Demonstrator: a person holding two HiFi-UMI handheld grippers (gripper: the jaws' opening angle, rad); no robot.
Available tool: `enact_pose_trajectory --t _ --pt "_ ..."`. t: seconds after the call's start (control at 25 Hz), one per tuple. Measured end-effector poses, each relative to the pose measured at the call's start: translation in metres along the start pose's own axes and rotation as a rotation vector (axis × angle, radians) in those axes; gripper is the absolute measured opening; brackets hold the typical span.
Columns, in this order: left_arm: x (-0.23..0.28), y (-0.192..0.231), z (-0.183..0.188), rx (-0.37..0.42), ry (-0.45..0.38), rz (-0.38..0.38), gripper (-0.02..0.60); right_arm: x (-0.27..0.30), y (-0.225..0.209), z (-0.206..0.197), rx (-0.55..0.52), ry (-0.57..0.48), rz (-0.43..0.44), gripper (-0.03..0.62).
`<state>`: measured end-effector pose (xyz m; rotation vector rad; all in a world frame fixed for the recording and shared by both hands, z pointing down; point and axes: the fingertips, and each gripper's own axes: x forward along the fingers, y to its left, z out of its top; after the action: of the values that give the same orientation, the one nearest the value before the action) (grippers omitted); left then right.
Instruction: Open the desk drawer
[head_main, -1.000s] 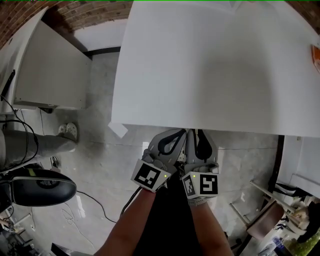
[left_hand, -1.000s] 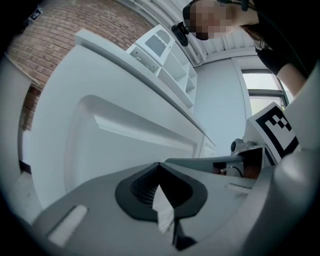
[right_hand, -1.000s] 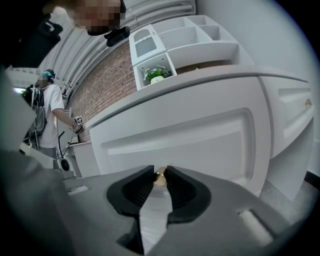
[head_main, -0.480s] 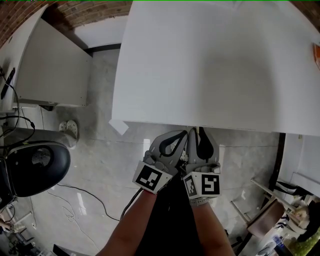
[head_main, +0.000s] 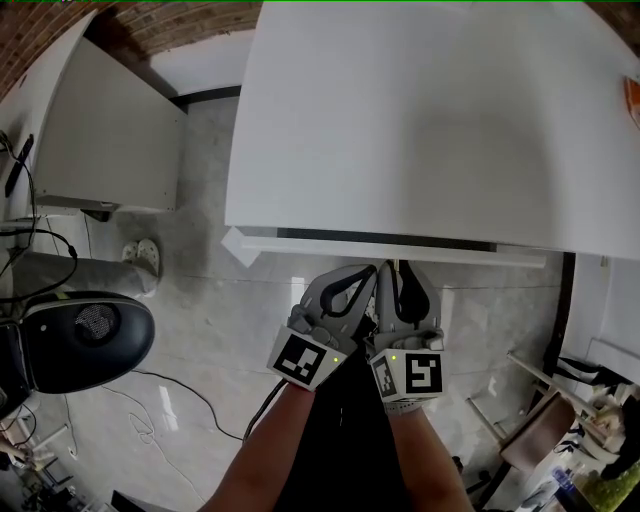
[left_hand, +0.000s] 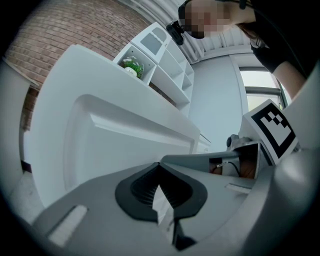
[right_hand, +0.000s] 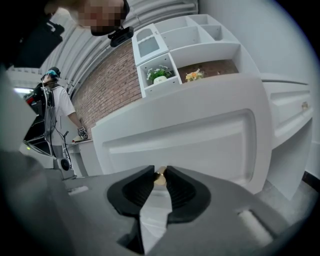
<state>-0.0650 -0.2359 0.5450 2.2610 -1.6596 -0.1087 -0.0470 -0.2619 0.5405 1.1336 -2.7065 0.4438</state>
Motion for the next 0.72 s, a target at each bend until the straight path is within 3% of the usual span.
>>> enact_pose_trajectory --t 0.72 --pt "-0.027 -0.033 -0.008 0.082 0.033 -0.045 -0.015 -0.042 0.01 -0.012 -0.018 -0.012 -0.002 0.072"
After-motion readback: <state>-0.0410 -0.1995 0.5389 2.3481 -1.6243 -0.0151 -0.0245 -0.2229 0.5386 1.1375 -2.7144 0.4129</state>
